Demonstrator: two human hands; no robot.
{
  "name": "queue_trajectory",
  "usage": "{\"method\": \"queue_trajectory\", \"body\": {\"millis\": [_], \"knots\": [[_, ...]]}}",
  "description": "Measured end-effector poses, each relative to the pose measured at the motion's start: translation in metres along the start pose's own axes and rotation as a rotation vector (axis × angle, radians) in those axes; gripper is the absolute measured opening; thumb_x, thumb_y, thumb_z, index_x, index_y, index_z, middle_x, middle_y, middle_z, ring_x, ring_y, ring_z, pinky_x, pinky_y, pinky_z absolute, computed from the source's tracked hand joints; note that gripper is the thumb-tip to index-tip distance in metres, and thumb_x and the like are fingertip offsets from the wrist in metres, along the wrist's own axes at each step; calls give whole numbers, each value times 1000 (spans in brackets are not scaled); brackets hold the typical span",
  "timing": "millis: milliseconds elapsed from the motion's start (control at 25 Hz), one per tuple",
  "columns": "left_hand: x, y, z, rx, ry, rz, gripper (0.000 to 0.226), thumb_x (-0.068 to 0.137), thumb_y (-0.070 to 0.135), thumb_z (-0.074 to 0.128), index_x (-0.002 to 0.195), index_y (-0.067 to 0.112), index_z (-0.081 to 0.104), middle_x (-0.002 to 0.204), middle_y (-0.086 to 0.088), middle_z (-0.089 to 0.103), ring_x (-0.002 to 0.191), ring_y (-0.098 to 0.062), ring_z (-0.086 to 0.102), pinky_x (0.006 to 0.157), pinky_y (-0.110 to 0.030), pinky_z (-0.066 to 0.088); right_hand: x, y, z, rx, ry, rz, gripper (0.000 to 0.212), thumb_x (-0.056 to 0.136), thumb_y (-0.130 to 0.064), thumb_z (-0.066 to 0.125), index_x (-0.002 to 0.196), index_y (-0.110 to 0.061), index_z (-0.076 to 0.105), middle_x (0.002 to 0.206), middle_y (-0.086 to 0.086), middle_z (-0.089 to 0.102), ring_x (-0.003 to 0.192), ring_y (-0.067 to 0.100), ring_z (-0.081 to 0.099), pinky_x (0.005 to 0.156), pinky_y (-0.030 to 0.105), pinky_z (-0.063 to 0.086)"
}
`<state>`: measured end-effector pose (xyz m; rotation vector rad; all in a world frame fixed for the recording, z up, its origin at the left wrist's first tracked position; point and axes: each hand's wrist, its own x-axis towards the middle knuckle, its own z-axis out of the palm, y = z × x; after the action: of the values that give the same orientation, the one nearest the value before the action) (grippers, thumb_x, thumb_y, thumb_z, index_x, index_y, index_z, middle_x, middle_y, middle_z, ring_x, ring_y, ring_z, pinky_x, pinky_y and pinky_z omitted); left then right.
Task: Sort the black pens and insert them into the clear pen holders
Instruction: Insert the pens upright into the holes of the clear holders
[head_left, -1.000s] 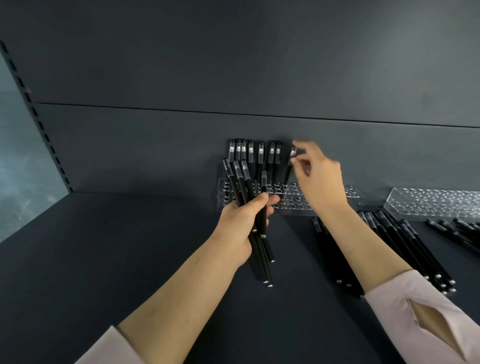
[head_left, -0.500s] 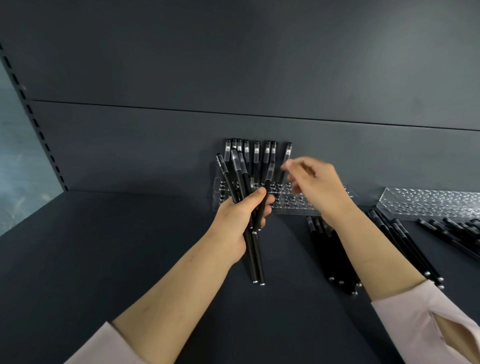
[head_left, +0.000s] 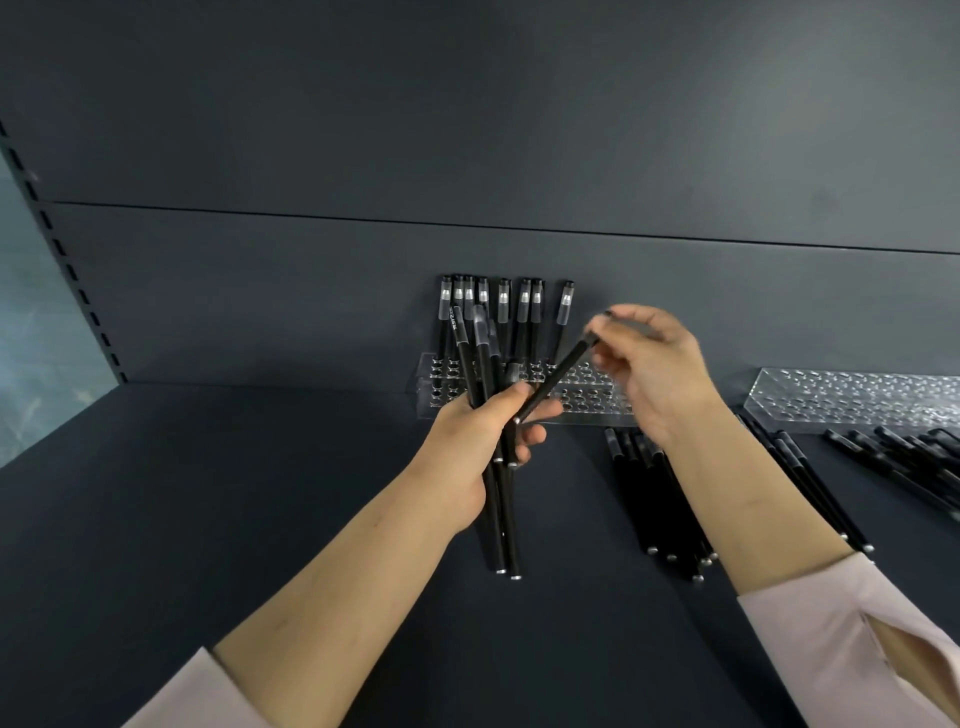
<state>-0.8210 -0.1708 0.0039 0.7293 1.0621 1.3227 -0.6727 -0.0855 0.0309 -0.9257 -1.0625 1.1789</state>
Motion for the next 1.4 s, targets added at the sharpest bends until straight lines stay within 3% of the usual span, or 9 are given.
{"method": "queue_trajectory", "body": {"millis": [240,440,560,720,880,960,1120,1320,1400], "knots": [[-2,-1,3,27,76,70,15,98,12,54,100,4,67,100,-6,75,61,-7,56,51,-16,45,2,-12,-20,-133,403,-453,19,89,-8,64,99,-19,52,89,1,65,74,13,68,79,31,58],[-8,0,4,-168,50,131,17,97,12,57,111,4,63,103,-11,75,78,-17,68,64,-24,58,-3,-6,-4,-377,296,-601,17,90,-14,64,100,-23,53,92,-3,67,82,9,64,73,16,50],[-9,3,3,-209,64,58,18,98,22,57,113,12,59,96,-7,76,63,-17,67,51,-25,51,-3,-1,1,-484,227,-652,14,91,-15,63,99,-23,55,90,-6,65,80,0,59,72,12,47],[-3,4,4,-149,126,49,8,99,18,54,102,10,56,81,-7,73,49,-11,49,40,-21,37,6,6,5,-610,175,-733,9,93,-14,62,101,-15,61,91,-2,66,79,3,59,73,14,49],[0,0,4,-56,82,62,13,100,10,51,89,5,57,94,-10,74,49,-9,49,46,-19,43,18,10,7,-723,145,-871,19,94,-11,59,110,-8,68,92,5,70,77,14,61,74,19,50],[-1,-1,6,-76,65,85,9,99,10,53,100,4,59,96,-10,75,53,-9,54,50,-19,46,24,15,4,-831,110,-928,23,93,-8,59,114,-7,69,91,7,70,74,17,60,75,24,50],[-4,0,4,-177,49,99,13,97,12,57,110,8,59,94,-10,76,66,-14,66,56,-24,53,30,27,-2,-998,-11,-860,40,91,-1,58,130,-9,60,90,0,62,76,19,52,82,34,49],[-5,1,4,-154,59,38,7,98,17,57,101,12,60,93,-7,76,55,-13,60,45,-22,45,24,27,0,-965,-132,-670,53,93,-3,57,143,-18,46,100,2,58,80,15,58,74,4,39],[-4,0,5,-131,67,48,12,98,18,57,100,8,62,94,-5,77,55,-10,57,45,-19,43,21,27,1,-965,-139,-638,57,92,-3,57,145,-19,42,102,1,56,80,13,58,75,3,39]]}}
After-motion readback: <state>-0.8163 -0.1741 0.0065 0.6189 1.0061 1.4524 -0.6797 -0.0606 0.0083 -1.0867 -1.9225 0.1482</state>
